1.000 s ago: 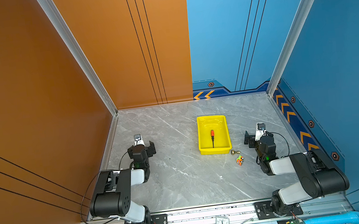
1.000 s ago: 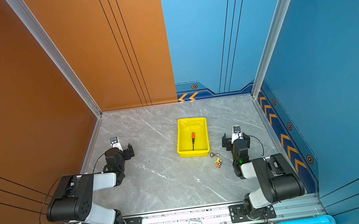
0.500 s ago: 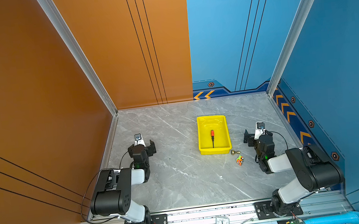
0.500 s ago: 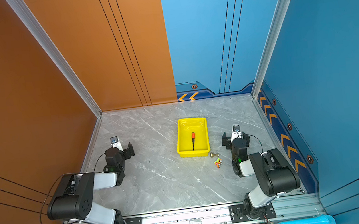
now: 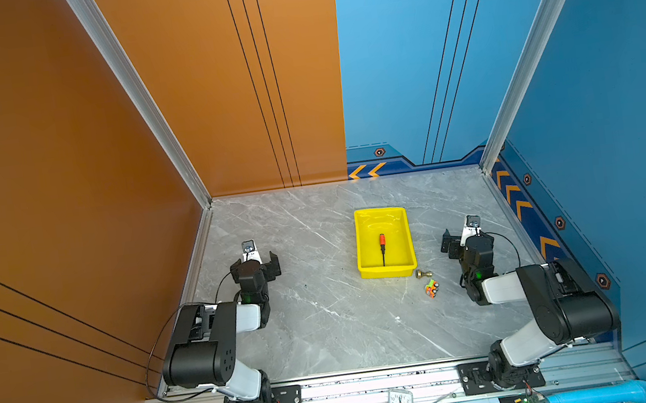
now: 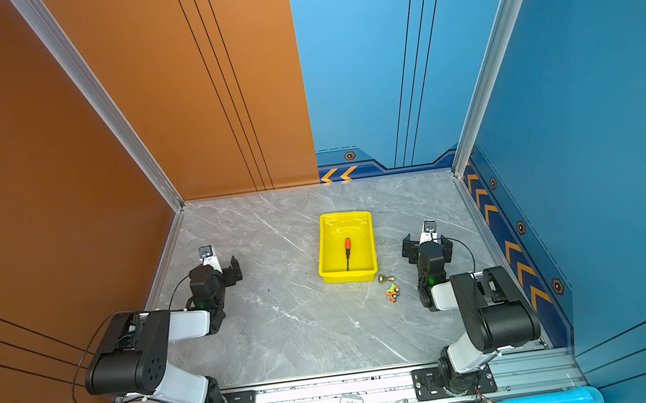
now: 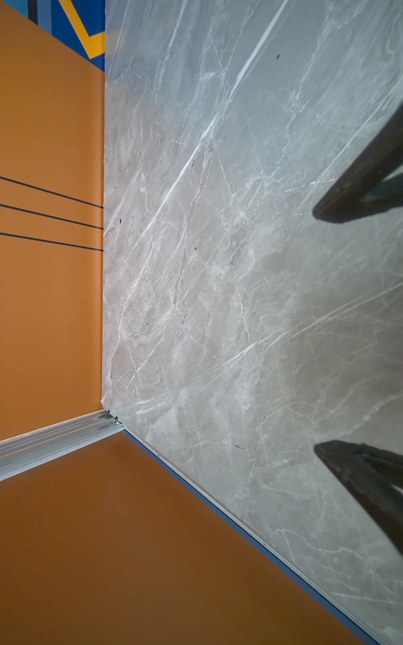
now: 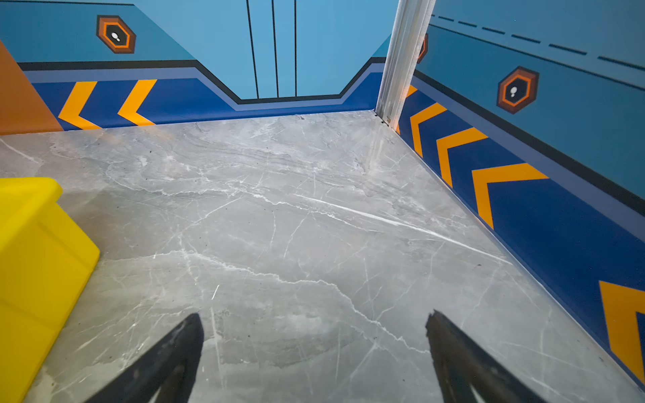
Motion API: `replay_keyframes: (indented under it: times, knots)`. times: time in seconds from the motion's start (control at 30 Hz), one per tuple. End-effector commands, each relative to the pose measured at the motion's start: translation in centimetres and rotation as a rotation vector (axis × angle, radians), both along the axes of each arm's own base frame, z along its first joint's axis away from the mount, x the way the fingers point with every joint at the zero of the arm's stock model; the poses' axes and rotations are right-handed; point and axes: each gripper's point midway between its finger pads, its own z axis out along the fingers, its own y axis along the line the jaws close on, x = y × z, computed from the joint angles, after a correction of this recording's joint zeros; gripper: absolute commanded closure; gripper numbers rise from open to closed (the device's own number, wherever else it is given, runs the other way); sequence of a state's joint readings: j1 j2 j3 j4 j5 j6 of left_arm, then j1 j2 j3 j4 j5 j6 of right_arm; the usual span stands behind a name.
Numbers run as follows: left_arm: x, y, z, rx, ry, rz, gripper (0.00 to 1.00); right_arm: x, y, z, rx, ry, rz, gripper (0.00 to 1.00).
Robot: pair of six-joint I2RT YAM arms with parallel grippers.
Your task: Put the screwdriver in the bin
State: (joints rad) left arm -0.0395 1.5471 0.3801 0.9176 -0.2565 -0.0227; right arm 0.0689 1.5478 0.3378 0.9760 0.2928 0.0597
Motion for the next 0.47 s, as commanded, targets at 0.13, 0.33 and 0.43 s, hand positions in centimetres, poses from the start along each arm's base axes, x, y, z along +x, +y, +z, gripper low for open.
replay_keyframes:
  times: [0.13, 0.33, 0.43]
  knots:
    - [0.06, -1.07, -0.40, 0.024, 0.010, -0.050, 0.02, 0.11, -0.41, 0.05, 0.009, 0.003, -0.030, 0.00]
    - [0.17, -1.08, -0.57, 0.015, 0.015, -0.062, 0.02, 0.12, -0.42, 0.04, 0.010, 0.003, -0.029, 0.00]
    - [0.12, -1.30, -0.56, 0.015, 0.014, -0.073, 0.02, 0.14, -0.39, 0.07, 0.010, 0.002, -0.029, 0.00]
